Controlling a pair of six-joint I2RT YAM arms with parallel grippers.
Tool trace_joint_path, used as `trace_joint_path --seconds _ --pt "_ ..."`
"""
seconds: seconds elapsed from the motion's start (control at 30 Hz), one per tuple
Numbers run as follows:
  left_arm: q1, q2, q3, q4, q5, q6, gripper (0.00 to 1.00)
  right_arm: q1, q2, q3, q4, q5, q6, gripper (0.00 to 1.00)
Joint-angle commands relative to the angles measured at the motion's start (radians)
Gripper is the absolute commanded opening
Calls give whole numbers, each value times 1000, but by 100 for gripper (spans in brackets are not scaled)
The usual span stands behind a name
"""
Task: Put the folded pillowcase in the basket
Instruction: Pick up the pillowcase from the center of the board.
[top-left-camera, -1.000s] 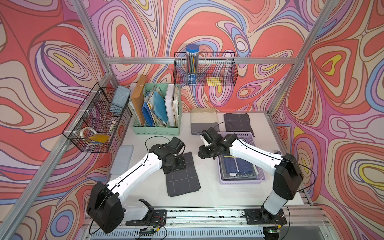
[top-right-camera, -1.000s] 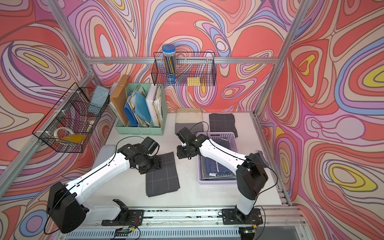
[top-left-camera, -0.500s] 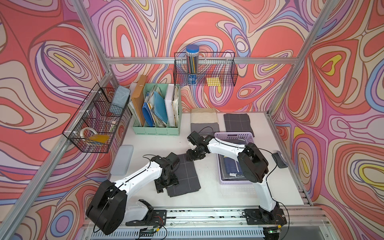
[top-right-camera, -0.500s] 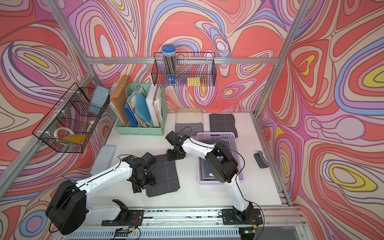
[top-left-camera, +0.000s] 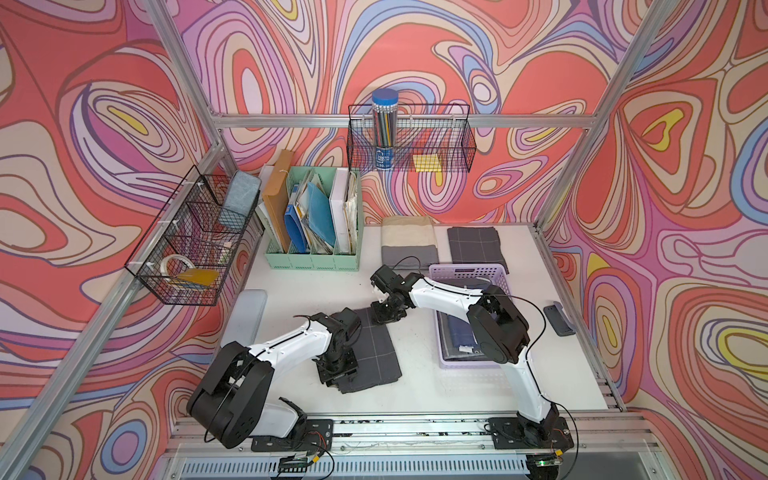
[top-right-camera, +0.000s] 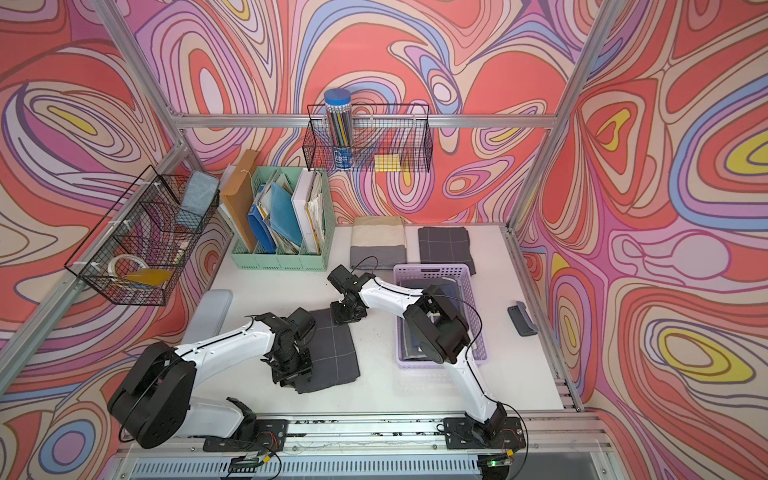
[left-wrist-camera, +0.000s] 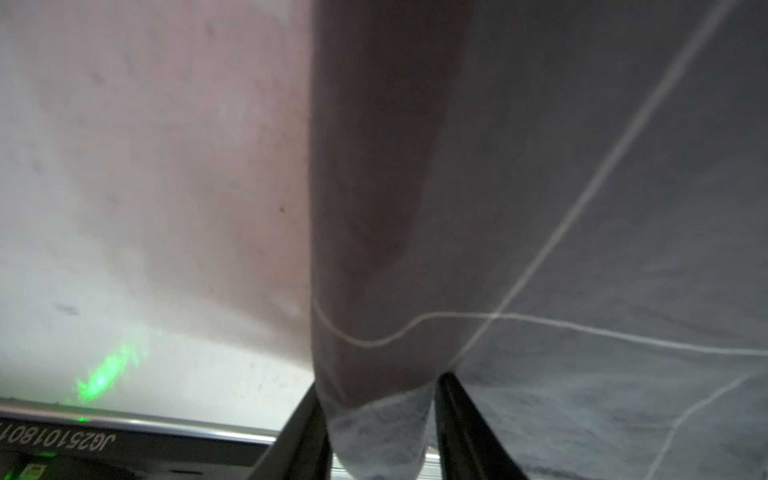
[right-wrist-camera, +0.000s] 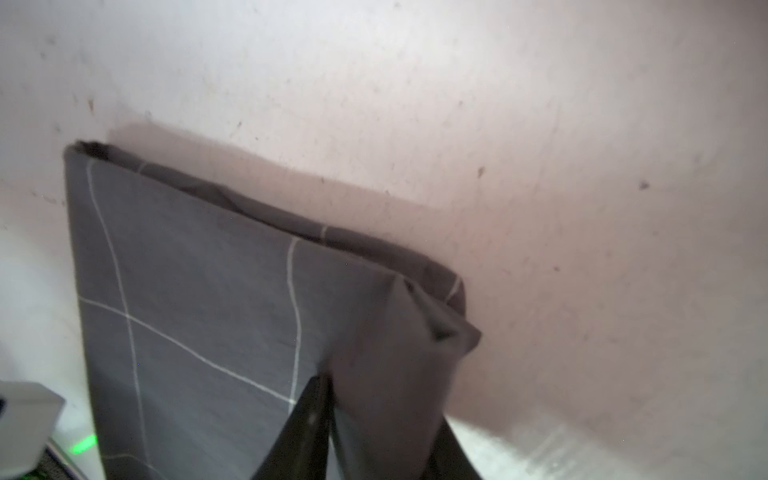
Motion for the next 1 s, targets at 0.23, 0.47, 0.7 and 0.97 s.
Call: trace_joint_path --seconds 0.23,0.47,0.7,0.97 --pt "-3 -6 46 26 31 34 0 10 -30 -119 78 -32 42 0" --pt "-13 -84 253 -97 6 73 0 -3 -181 -121 78 97 51 0" --pt "-57 -48 415 -144 -10 94 0 -42 -296 -90 17 182 46 0" --pt "-101 51 607 -132 12 116 0 -115 -434 -107 -48 245 35 0"
